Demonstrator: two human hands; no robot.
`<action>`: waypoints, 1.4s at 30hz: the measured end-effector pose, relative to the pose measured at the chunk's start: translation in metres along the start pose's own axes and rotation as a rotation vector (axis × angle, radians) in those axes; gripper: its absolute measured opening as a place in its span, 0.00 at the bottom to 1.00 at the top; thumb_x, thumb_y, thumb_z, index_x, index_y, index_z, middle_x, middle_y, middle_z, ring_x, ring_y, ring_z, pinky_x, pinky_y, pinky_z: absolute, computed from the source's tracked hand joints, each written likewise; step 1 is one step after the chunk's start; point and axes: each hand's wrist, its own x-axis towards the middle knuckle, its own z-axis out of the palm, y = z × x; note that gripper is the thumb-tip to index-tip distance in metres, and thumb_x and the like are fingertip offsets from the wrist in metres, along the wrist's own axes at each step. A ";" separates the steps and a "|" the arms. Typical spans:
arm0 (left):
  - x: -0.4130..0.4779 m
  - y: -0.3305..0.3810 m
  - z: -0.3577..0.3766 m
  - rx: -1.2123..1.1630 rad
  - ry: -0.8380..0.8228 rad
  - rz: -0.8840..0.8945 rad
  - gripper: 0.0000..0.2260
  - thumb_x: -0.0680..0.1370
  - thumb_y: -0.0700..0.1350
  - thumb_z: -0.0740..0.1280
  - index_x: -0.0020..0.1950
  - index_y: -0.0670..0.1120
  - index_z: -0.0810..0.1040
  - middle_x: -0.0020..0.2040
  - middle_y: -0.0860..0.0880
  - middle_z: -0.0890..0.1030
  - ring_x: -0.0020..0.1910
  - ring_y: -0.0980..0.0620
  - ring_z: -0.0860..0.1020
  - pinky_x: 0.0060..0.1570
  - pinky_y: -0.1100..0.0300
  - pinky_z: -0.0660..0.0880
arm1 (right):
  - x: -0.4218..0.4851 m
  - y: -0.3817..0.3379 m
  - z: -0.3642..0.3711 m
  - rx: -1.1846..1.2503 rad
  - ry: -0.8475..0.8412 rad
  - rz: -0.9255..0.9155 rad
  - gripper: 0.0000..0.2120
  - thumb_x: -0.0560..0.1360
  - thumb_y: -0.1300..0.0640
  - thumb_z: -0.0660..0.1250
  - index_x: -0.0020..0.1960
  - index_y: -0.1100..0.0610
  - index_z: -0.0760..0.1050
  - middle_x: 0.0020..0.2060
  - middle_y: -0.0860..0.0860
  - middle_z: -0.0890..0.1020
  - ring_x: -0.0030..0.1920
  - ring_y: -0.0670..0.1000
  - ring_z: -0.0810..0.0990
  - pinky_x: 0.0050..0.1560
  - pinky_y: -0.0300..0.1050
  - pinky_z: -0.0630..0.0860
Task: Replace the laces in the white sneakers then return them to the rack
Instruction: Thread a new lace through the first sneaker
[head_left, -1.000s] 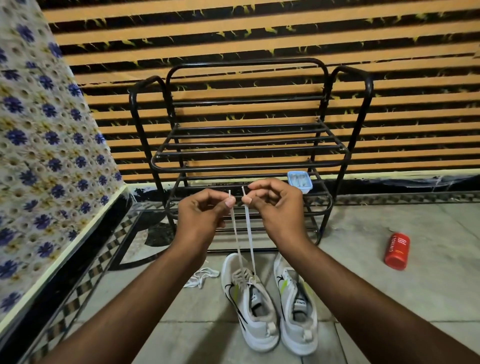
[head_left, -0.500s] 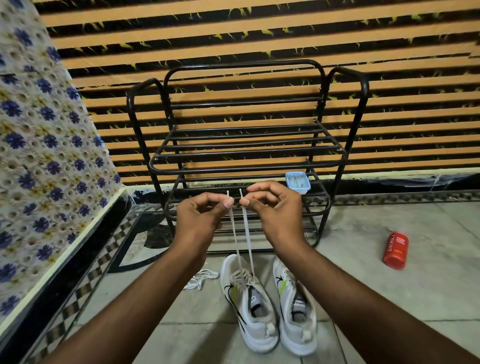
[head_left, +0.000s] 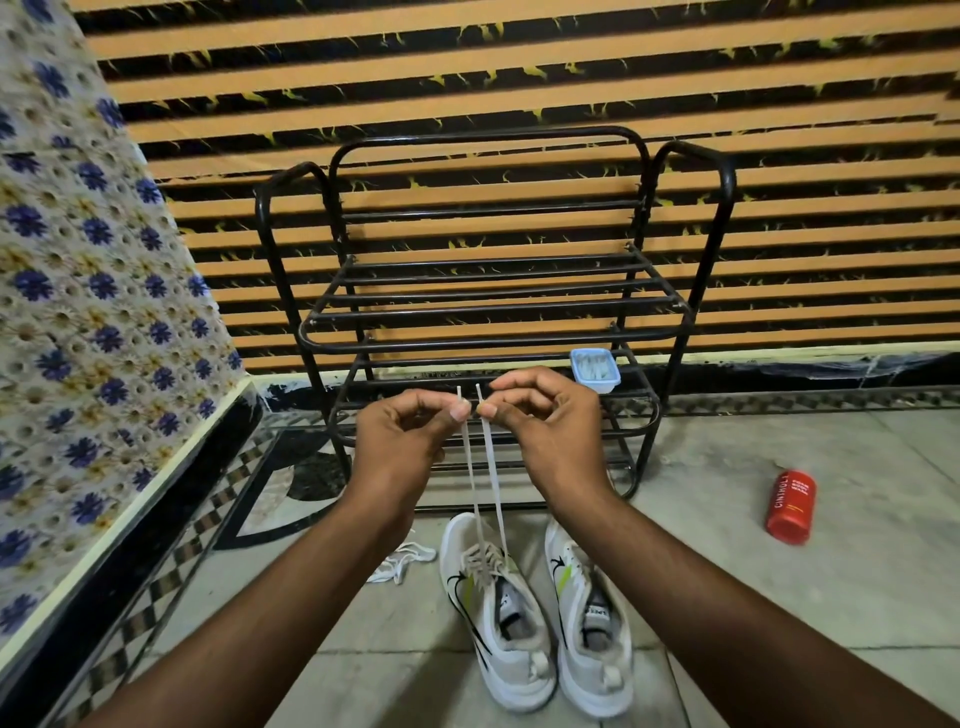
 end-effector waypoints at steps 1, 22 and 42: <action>0.000 0.000 0.000 0.000 0.001 0.000 0.01 0.76 0.45 0.76 0.45 0.50 0.86 0.47 0.51 0.87 0.49 0.52 0.85 0.49 0.50 0.80 | 0.000 0.000 0.000 -0.003 0.000 0.000 0.09 0.70 0.64 0.77 0.48 0.56 0.82 0.37 0.50 0.86 0.43 0.47 0.86 0.48 0.43 0.83; -0.005 0.000 0.001 -0.021 0.013 -0.003 0.03 0.76 0.44 0.75 0.48 0.46 0.86 0.48 0.51 0.87 0.48 0.53 0.85 0.46 0.52 0.78 | 0.003 0.003 -0.002 0.051 -0.029 -0.001 0.09 0.70 0.67 0.77 0.48 0.57 0.83 0.37 0.52 0.86 0.43 0.50 0.87 0.47 0.43 0.84; -0.003 -0.006 -0.002 -0.007 0.005 0.013 0.01 0.77 0.43 0.74 0.47 0.46 0.85 0.45 0.51 0.87 0.41 0.59 0.82 0.43 0.55 0.75 | 0.007 0.010 -0.006 0.075 -0.055 -0.010 0.09 0.70 0.67 0.77 0.47 0.59 0.83 0.36 0.53 0.86 0.41 0.49 0.86 0.45 0.41 0.83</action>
